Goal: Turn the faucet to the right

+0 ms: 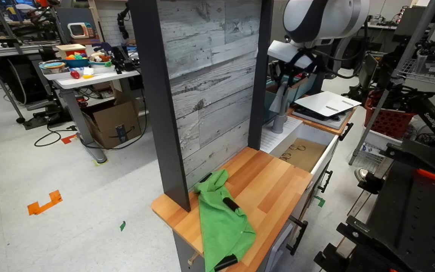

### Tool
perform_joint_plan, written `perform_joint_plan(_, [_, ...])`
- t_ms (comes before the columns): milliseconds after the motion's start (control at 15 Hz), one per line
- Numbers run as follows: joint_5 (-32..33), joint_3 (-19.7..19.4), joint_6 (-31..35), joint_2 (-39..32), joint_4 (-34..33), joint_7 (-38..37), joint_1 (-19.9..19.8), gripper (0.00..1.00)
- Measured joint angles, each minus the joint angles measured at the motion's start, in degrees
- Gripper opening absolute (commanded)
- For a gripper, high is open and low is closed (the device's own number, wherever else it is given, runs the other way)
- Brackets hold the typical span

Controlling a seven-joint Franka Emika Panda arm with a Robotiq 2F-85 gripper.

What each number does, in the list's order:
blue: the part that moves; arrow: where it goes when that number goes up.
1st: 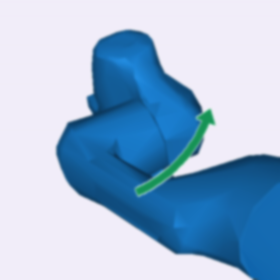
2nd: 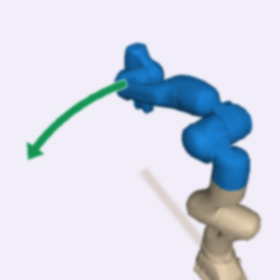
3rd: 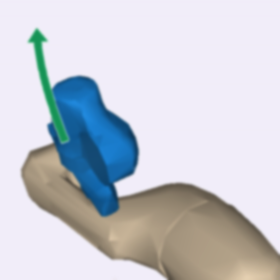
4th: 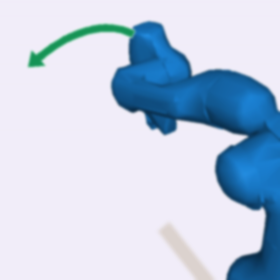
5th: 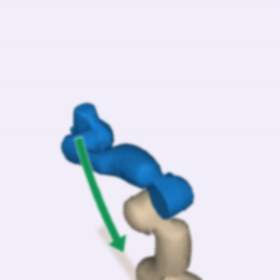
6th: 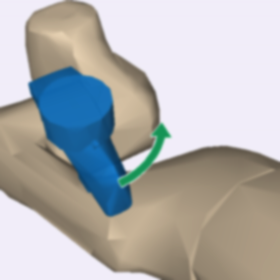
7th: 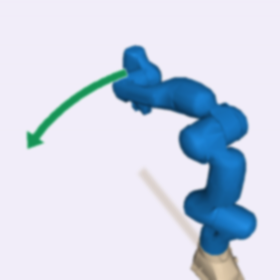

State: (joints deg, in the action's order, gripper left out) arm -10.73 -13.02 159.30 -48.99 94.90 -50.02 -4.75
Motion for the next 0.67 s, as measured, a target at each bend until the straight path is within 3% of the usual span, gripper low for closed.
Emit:
perform_joint_plan(333, [0.0,0.1,1.0,0.2,0.6,1.5,-0.1,0.06])
perform_joint_plan(667, [0.0,2.4,4.5,1.8,4.0,12.2,-2.5,0.06])
